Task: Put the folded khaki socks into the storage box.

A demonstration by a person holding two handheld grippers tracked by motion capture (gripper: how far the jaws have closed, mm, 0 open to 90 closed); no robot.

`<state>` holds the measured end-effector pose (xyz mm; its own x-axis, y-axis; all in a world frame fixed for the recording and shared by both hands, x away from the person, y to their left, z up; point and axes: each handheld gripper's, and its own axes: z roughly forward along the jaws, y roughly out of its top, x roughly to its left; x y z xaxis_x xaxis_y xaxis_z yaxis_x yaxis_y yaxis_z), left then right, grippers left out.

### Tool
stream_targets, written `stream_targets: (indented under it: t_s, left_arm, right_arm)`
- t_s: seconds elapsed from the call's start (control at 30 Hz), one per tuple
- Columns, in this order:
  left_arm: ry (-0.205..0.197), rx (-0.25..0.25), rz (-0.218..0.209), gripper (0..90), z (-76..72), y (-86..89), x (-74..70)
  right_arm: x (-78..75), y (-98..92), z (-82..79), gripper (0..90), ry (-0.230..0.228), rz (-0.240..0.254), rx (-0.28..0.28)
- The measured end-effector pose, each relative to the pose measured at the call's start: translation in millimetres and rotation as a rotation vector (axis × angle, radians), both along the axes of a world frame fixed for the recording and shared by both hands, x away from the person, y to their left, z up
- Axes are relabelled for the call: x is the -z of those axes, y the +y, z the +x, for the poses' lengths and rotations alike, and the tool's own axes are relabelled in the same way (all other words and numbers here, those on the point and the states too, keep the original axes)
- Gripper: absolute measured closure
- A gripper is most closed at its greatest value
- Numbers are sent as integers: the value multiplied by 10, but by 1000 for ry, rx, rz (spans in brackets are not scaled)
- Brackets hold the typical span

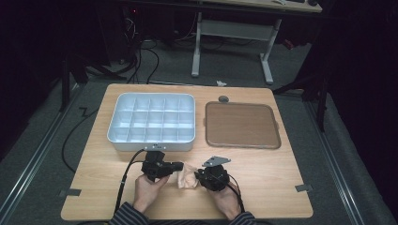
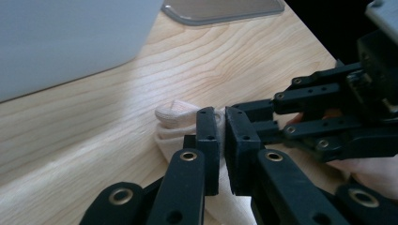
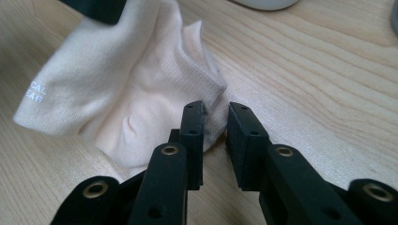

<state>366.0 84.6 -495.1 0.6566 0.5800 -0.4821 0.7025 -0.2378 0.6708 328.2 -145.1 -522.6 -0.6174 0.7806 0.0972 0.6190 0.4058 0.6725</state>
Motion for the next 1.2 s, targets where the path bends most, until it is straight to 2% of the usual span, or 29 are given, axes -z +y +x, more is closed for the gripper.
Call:
stream_targets:
  t_s: [0.27, 0.47, 0.6, 0.73, 1.0, 1.2]
  left_arm:
    - [2, 22, 2, 853, 23, -102, -11]
    - [7, 34, -20, 853, 41, -141, 4]
    - [4, 44, -19, 853, 59, -185, -11]
    - [4, 57, -10, 853, 87, -234, 16]
    - [2, 47, 28, 852, 139, -279, 118]
    - [-2, 43, 57, 850, 157, -280, 148]
  right_arm:
    - [-3, 27, 22, 774, 3, -15, -24]
    - [-3, 41, 29, 776, 3, -16, -37]
    - [1, 43, 33, 775, -3, -15, -50]
    - [3, 45, 36, 776, -4, -14, -55]
    - [3, 42, 40, 774, -7, -17, -63]
    - [-13, 13, 21, 735, 11, 0, -46]
